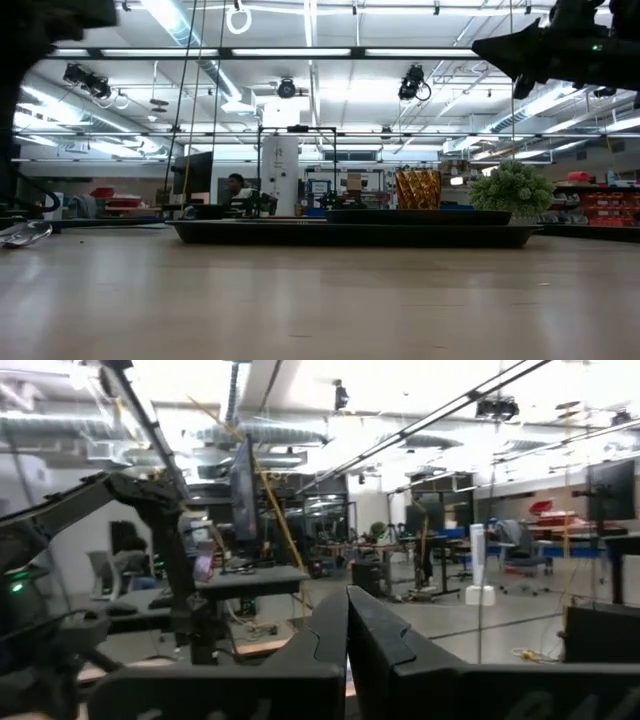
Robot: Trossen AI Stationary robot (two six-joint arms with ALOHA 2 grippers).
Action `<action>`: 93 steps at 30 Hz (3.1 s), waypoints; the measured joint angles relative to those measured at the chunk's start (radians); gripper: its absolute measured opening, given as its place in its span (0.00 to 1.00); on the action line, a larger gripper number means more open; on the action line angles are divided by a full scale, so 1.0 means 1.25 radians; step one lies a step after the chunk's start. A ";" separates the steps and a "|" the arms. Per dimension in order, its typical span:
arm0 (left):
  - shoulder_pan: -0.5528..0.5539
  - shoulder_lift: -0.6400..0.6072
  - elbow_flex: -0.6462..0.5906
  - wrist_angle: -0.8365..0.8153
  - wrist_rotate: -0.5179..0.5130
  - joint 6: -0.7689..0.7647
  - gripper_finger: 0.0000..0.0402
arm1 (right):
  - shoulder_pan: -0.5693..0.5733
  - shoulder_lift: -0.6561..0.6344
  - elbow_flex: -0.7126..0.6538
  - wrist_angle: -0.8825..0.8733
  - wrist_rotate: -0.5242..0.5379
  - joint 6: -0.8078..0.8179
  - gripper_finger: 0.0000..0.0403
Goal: Pick and place plate/cup/fork/spoon on tray
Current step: Put the yellow spoon to the left of the orange fork on the black serving tray
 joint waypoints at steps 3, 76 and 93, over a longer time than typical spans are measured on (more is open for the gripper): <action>-0.030 0.000 0.000 -0.047 -0.005 -0.075 0.20 | 0.000 0.000 0.000 -0.023 -0.022 0.016 0.02; -0.005 -0.010 -0.133 0.018 -0.019 -0.127 0.32 | -0.071 0.025 0.000 0.040 0.046 0.032 0.02; -0.002 -0.010 -0.133 0.001 0.039 -0.081 0.32 | -0.070 0.034 0.000 0.034 -0.020 0.036 0.02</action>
